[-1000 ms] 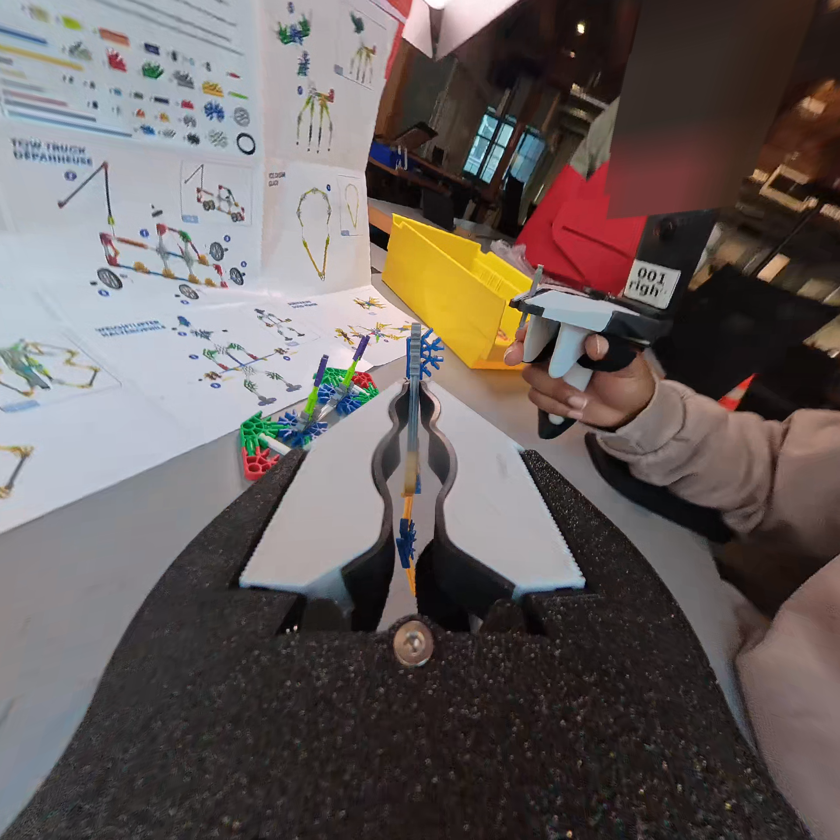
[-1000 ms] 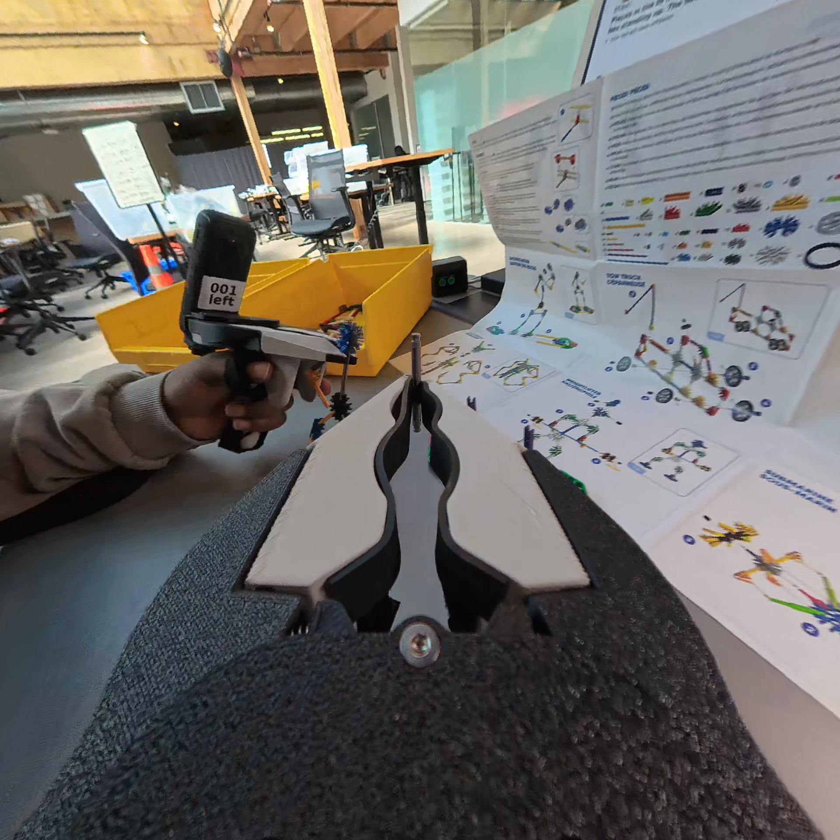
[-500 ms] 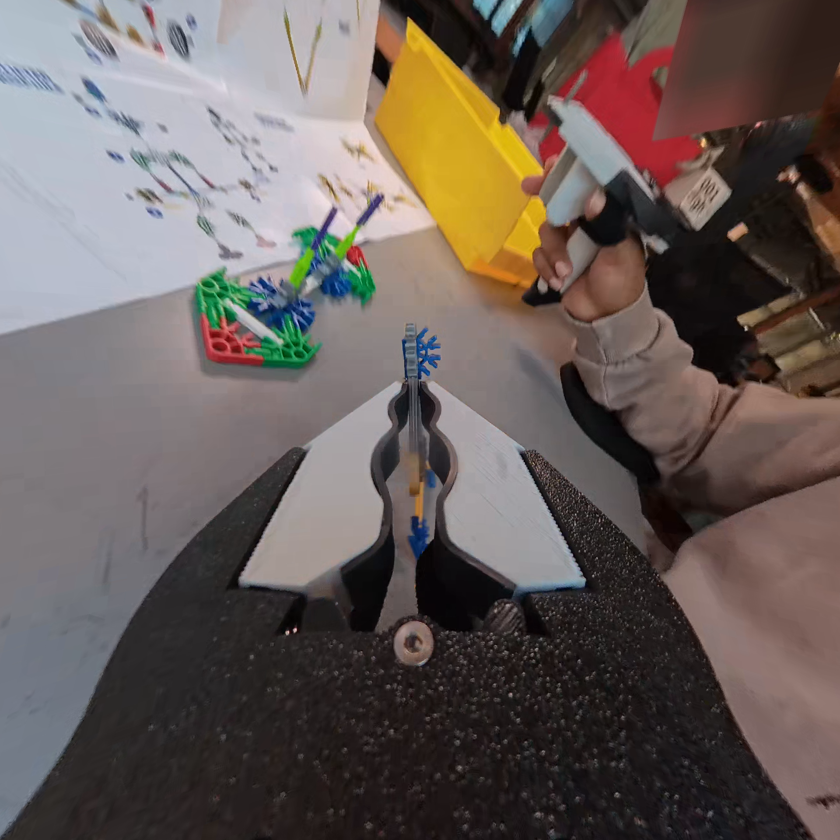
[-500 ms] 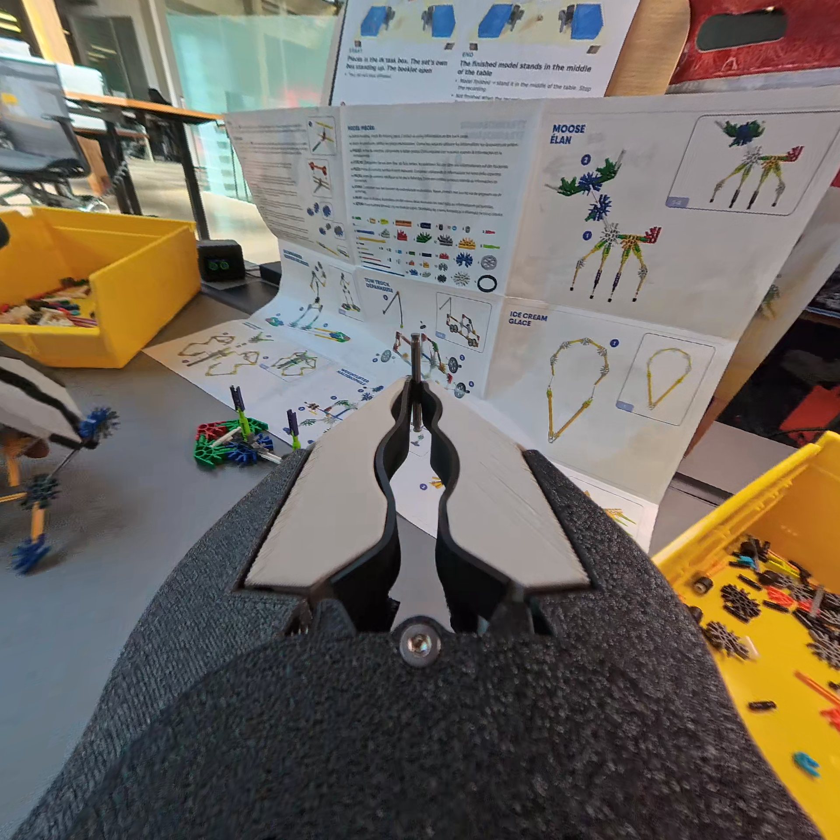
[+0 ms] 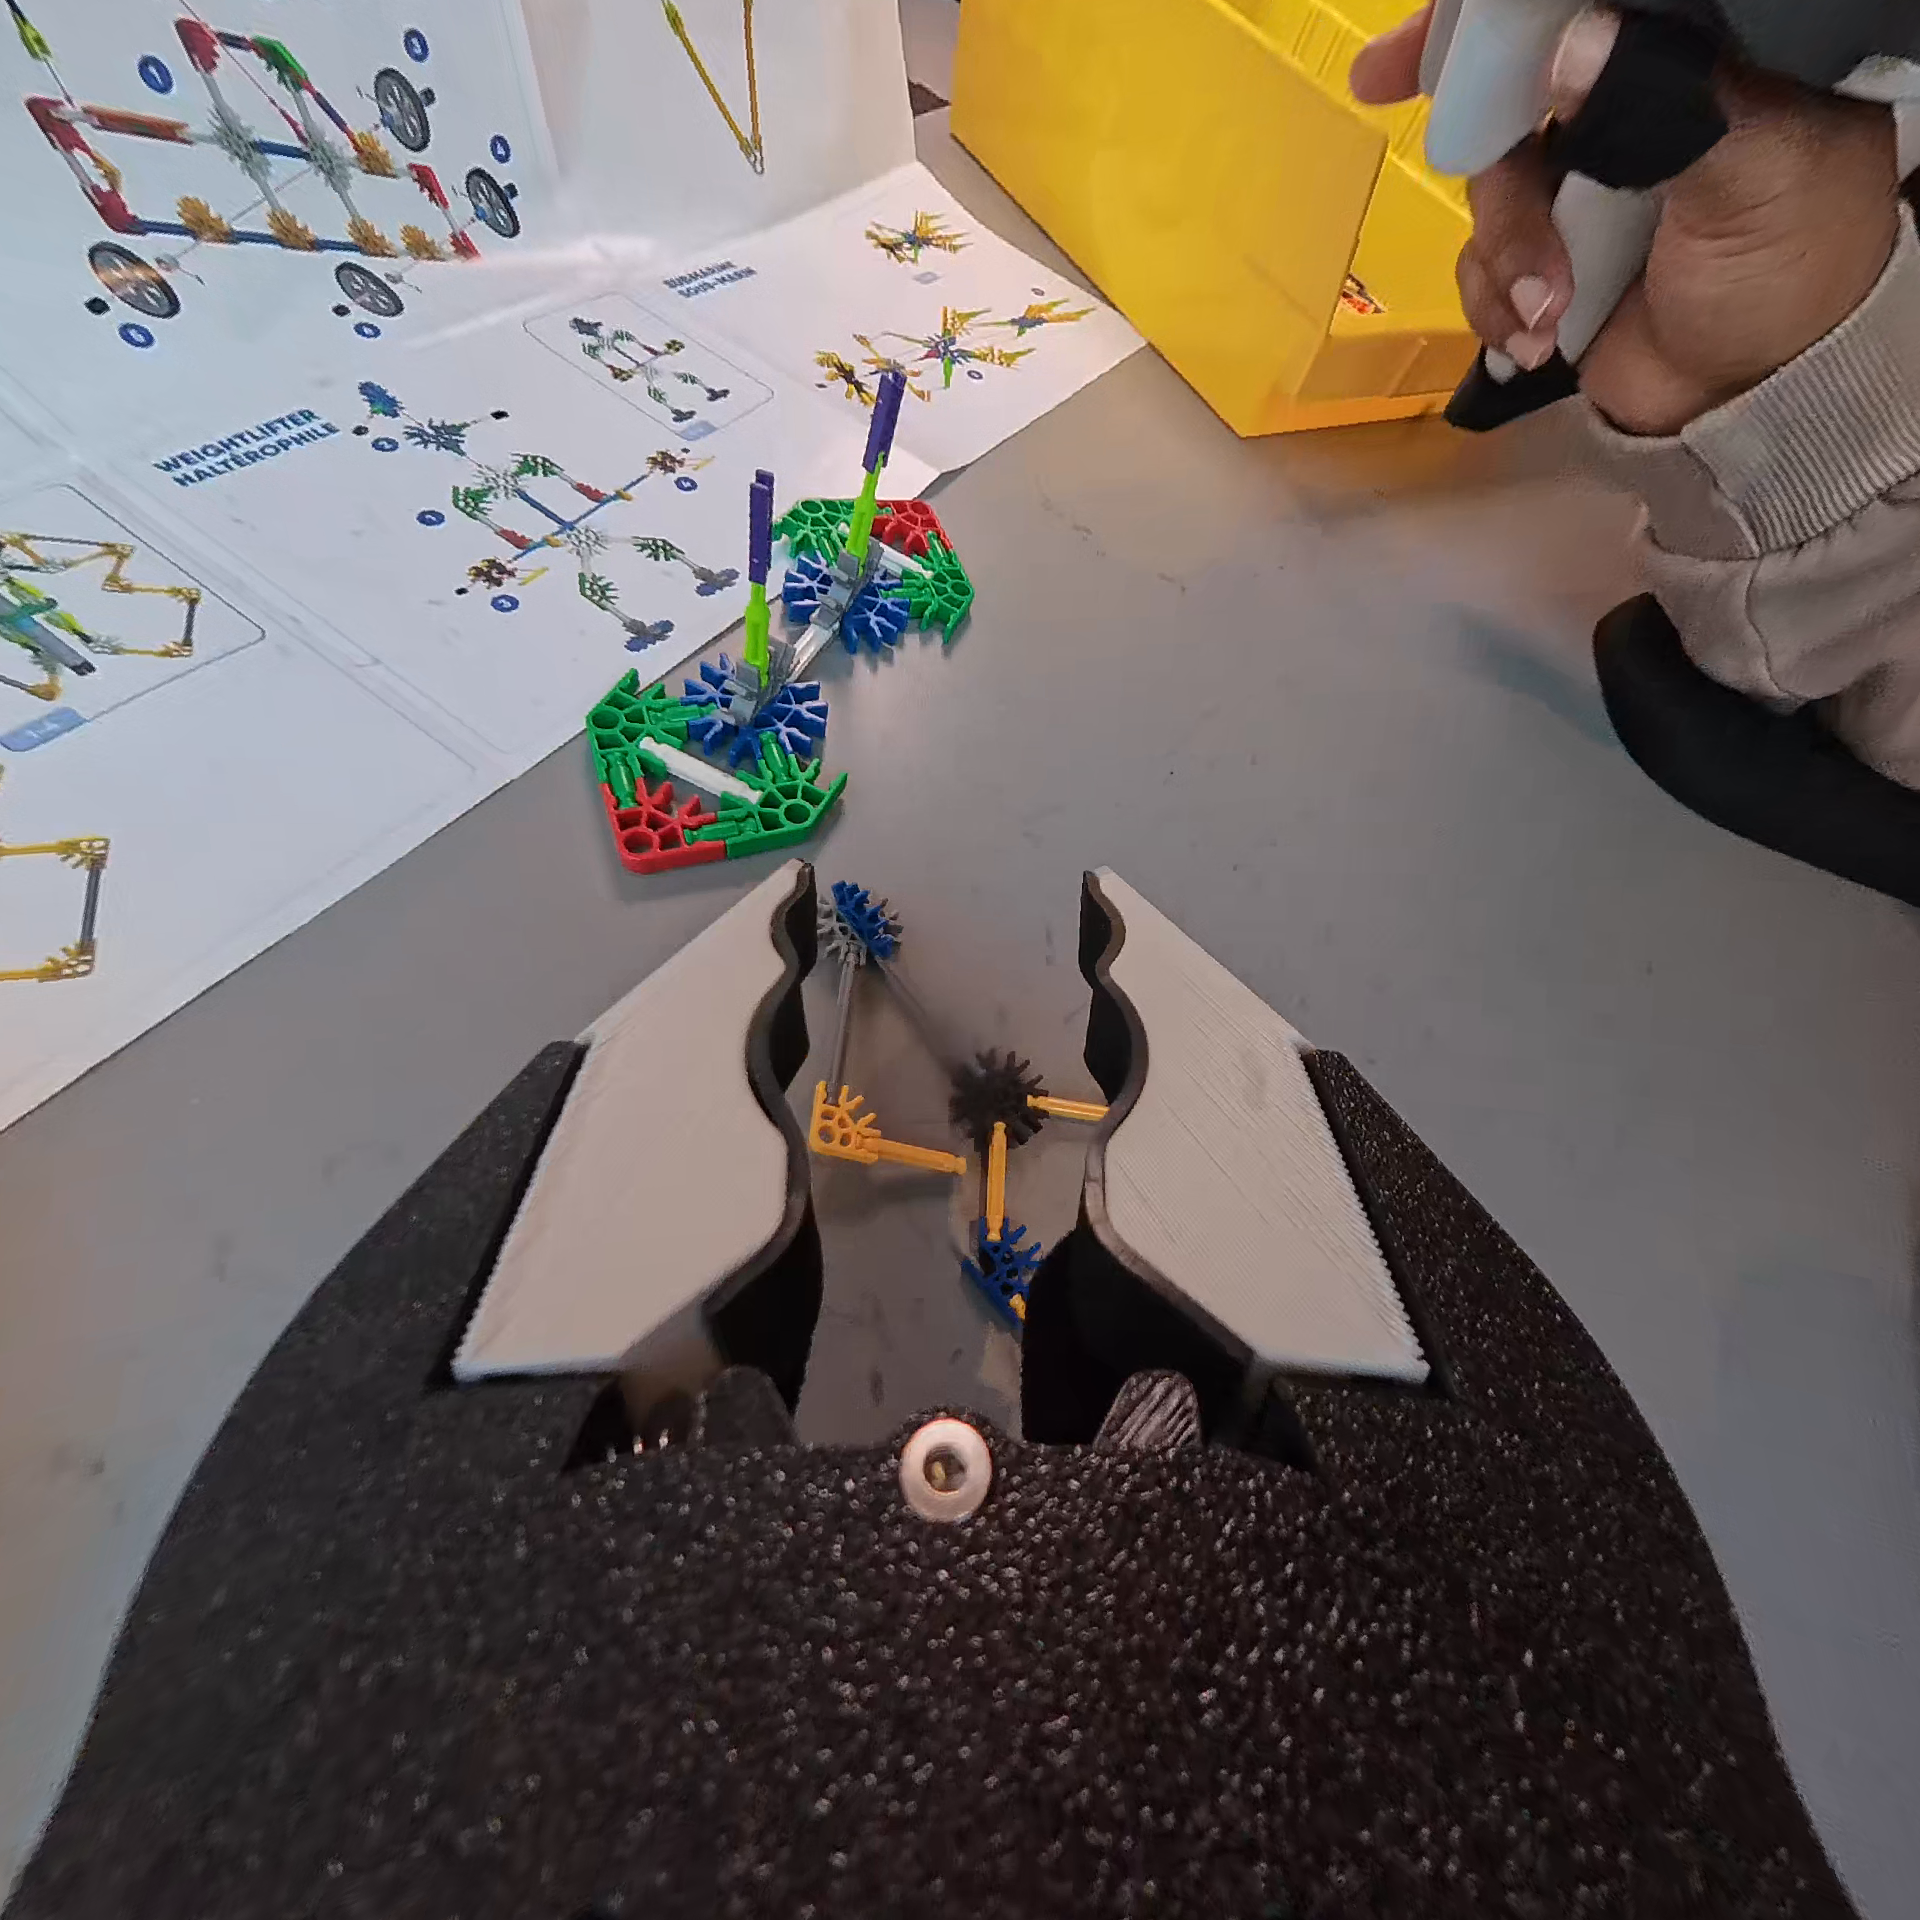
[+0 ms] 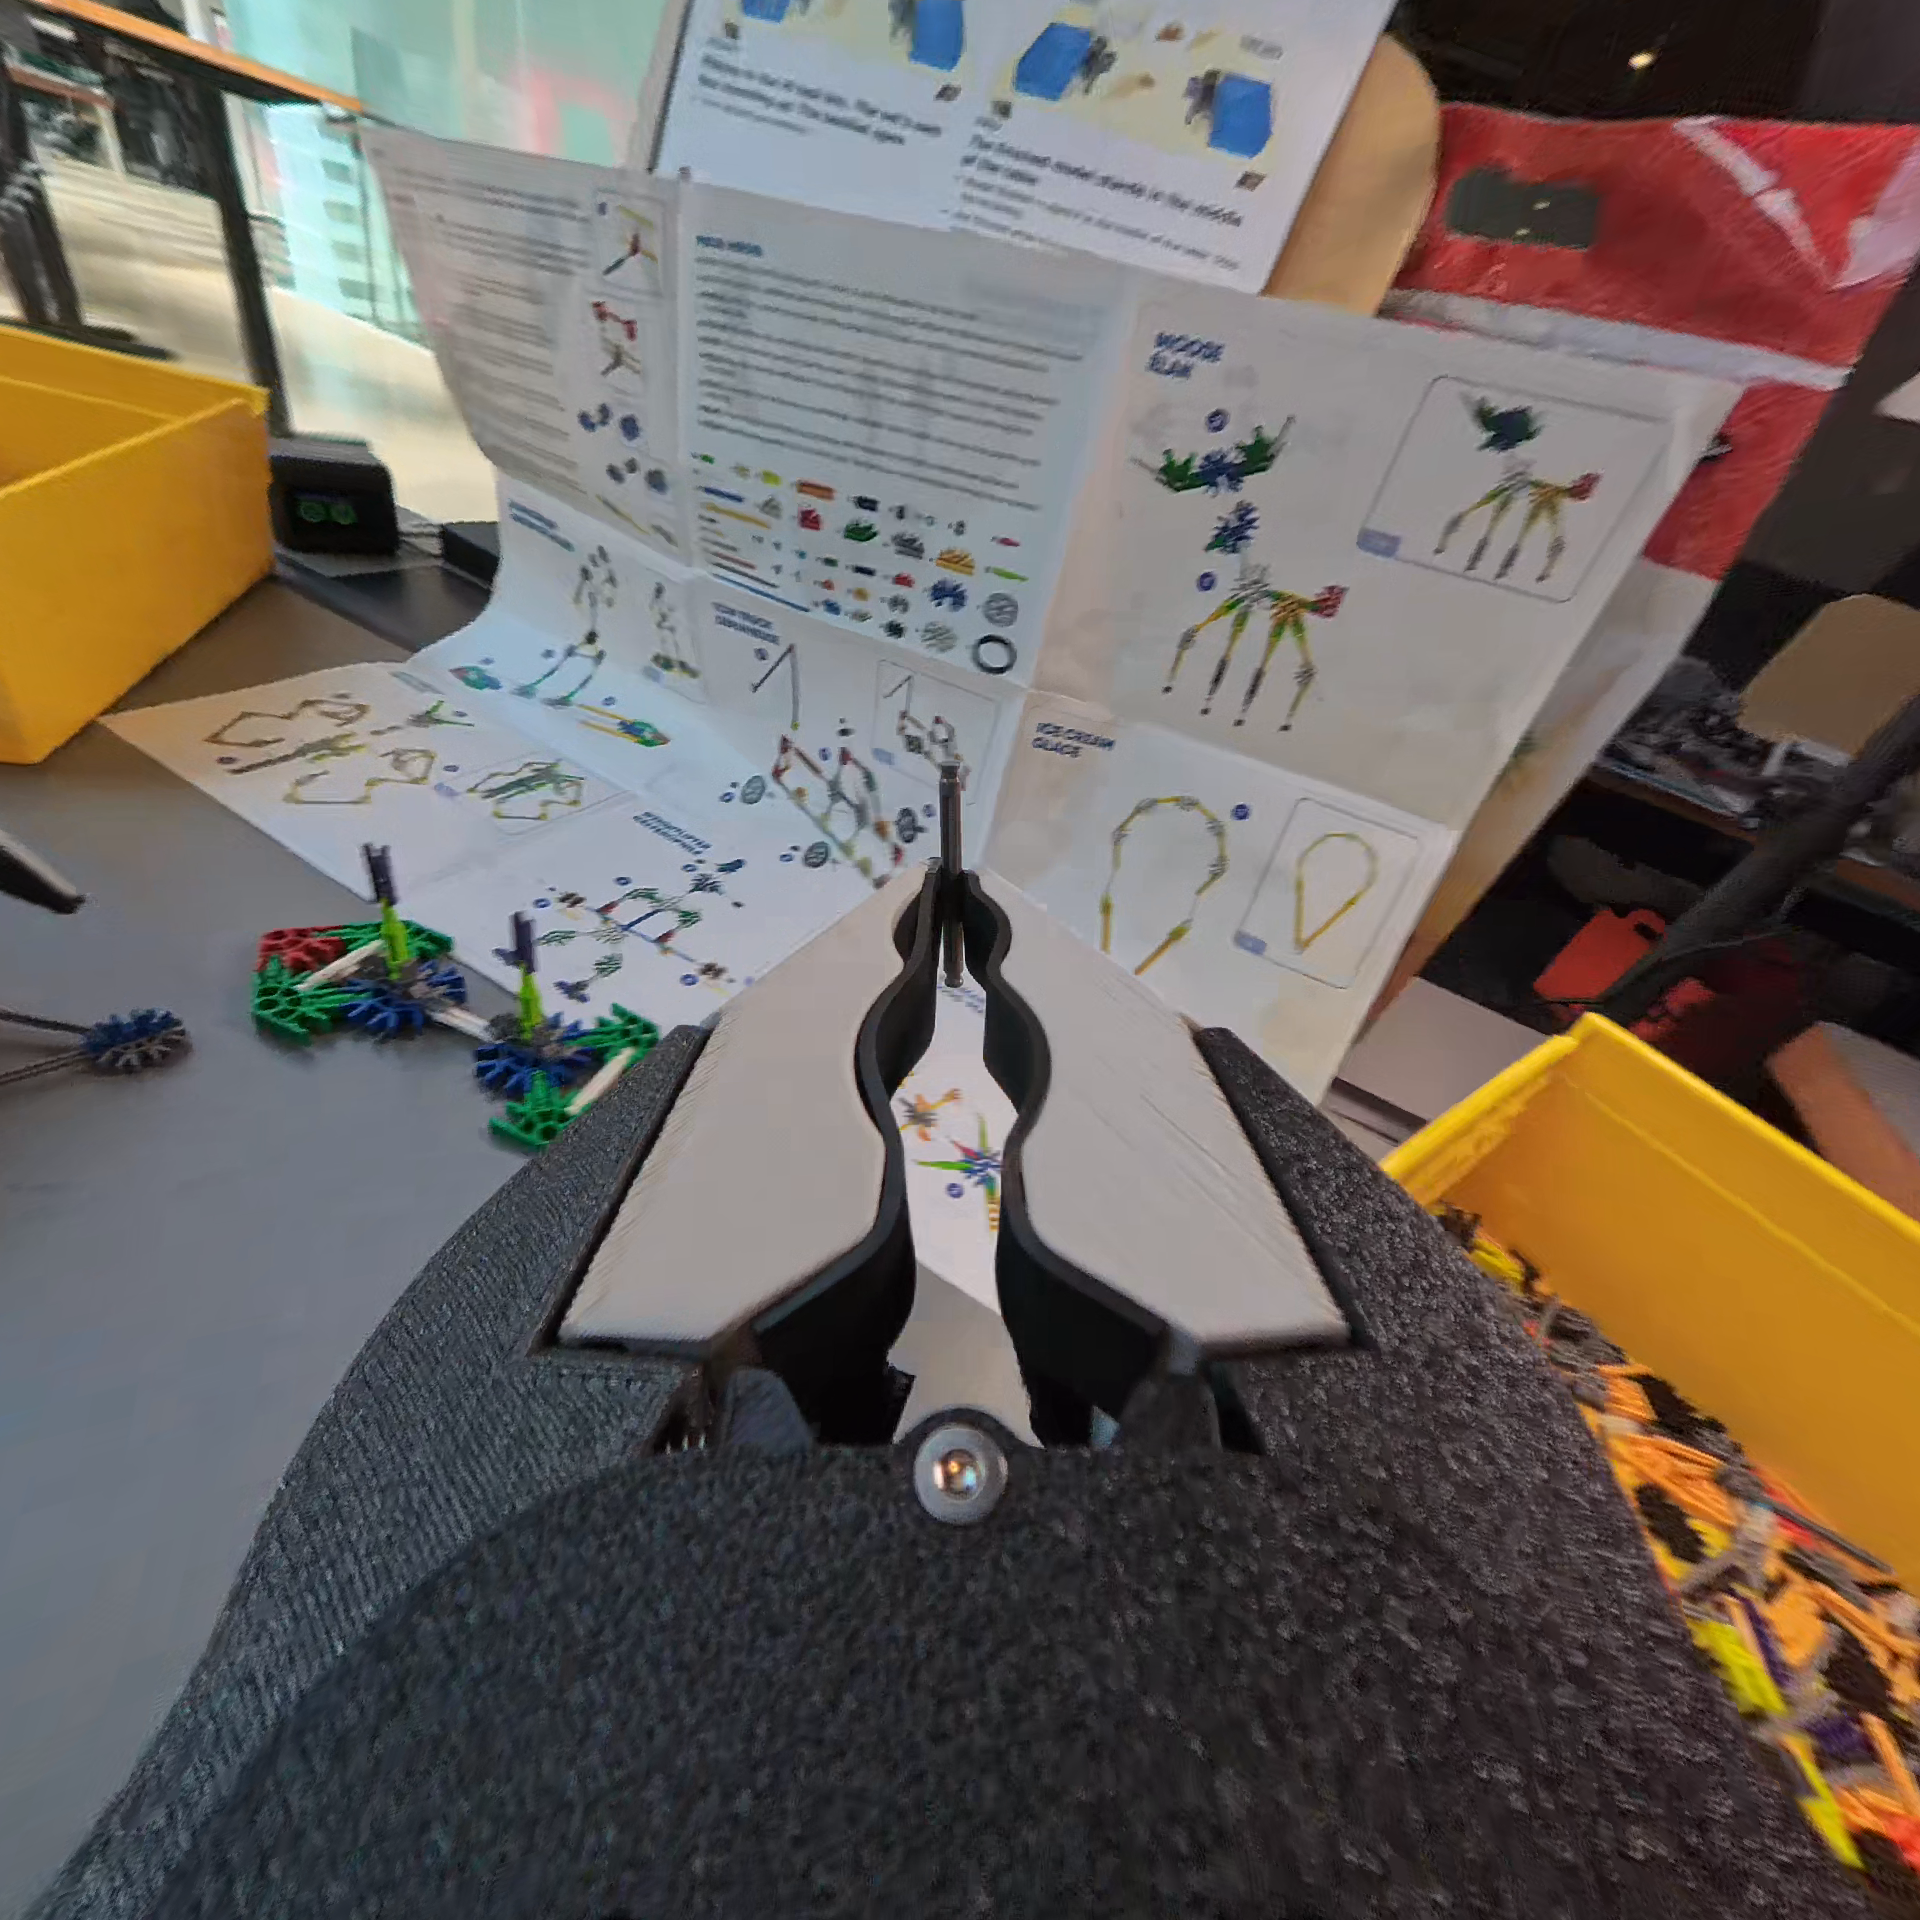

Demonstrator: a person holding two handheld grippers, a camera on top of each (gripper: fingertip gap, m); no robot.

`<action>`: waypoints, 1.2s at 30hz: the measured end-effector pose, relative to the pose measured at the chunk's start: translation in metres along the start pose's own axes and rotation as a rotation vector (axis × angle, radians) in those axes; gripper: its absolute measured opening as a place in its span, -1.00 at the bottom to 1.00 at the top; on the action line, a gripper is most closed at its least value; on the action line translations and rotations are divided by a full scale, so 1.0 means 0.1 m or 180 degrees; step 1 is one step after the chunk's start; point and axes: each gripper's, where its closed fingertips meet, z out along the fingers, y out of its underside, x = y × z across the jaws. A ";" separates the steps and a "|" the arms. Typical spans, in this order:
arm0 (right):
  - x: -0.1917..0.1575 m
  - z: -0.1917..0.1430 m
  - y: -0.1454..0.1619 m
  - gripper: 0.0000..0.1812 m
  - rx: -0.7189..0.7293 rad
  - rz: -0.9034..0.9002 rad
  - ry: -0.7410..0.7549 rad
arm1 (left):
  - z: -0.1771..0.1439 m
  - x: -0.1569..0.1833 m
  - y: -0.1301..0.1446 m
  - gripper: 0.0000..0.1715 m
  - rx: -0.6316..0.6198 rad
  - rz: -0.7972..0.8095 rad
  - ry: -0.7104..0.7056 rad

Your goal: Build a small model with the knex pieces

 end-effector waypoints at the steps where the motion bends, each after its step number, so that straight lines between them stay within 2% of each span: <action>1: 0.25 -0.06 -0.06 -0.98 0.0034 0.0013 0.0219 | 0.00 -0.01 0.01 -0.42 -0.0015 0.0006 -0.0014; 4: 1.00 -0.30 -0.05 -0.98 0.0049 0.0369 0.0735 | 0.02 -0.06 0.11 -0.43 -0.0208 0.0055 -0.0049; 6: 1.40 -0.44 0.13 -0.99 -0.0099 0.0463 0.1031 | 0.01 -0.08 0.20 -0.43 -0.0412 0.0120 -0.0039; 8: 1.64 -0.50 0.37 -0.99 -0.0339 0.0552 0.1157 | -0.03 -0.09 0.25 -0.42 -0.0522 0.0116 0.0033; 10: 1.77 -0.51 0.59 -0.98 -0.0611 0.0563 0.1242 | -0.08 -0.09 0.27 -0.42 -0.0549 -0.0018 0.0167; 13: 1.88 -0.49 0.80 -0.72 -0.0839 0.0543 0.1389 | -0.12 -0.13 0.32 -0.43 -0.0619 -0.0174 0.0239; 15: 1.90 -0.50 0.77 -0.66 -0.0761 0.0518 0.1461 | -0.12 -0.14 0.41 -0.43 -0.0745 -0.0166 0.0251; 18: 1.83 -0.52 0.56 -0.65 -0.0477 0.0457 0.1454 | -0.10 -0.11 0.49 -0.45 -0.0900 -0.0054 0.0246; 22: 1.38 -0.44 0.11 -0.75 0.0064 0.0302 0.0952 | -0.08 -0.10 0.52 -0.59 -0.0966 0.0091 0.0167; 25: 0.67 -0.31 -0.19 -0.78 0.0323 0.0135 0.0170 | -0.08 -0.13 0.54 -0.73 -0.1011 0.0259 0.0038; 26: 0.39 -0.26 -0.24 -0.79 0.0339 0.0044 -0.0123 | -0.07 -0.14 0.54 -0.85 -0.1022 0.0320 0.0010; 27: 0.10 -0.22 -0.27 -0.80 0.0343 -0.0083 -0.0389 | -0.07 -0.14 0.54 -0.86 -0.1023 0.0379 -0.0013; 32: -1.16 -0.13 -0.06 -0.83 0.0125 -0.0786 -0.1426 | -0.04 -0.10 0.50 -0.87 -0.0962 0.0569 -0.0046; 36: -1.80 -0.17 0.22 -0.79 -0.0132 -0.0823 -0.2035 | -0.04 0.09 0.29 -0.87 -0.0614 0.0888 0.0107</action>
